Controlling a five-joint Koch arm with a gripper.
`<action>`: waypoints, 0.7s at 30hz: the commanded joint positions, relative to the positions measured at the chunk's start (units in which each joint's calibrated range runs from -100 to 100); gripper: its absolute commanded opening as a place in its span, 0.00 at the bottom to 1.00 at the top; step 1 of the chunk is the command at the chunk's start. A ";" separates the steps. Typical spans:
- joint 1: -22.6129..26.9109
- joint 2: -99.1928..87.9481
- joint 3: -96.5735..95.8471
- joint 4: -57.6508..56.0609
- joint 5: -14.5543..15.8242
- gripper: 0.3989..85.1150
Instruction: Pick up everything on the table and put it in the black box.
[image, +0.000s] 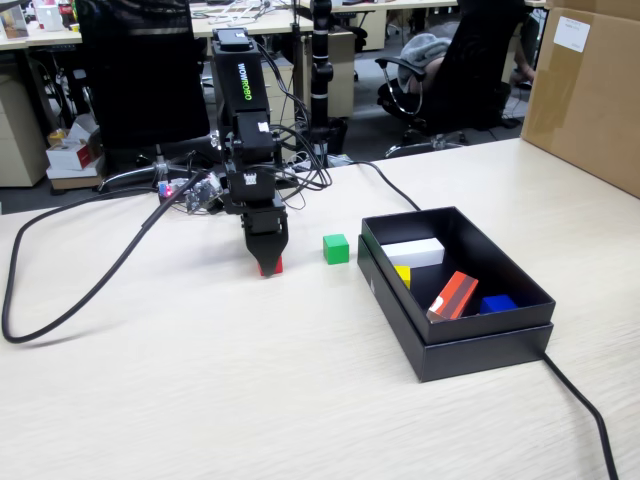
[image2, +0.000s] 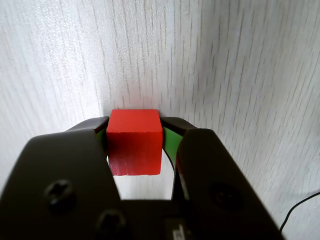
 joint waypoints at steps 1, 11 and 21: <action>-0.20 -6.77 5.33 -0.90 -0.05 0.00; 6.45 -22.60 23.47 -11.96 1.90 0.00; 14.85 -15.72 42.60 -13.43 5.57 0.01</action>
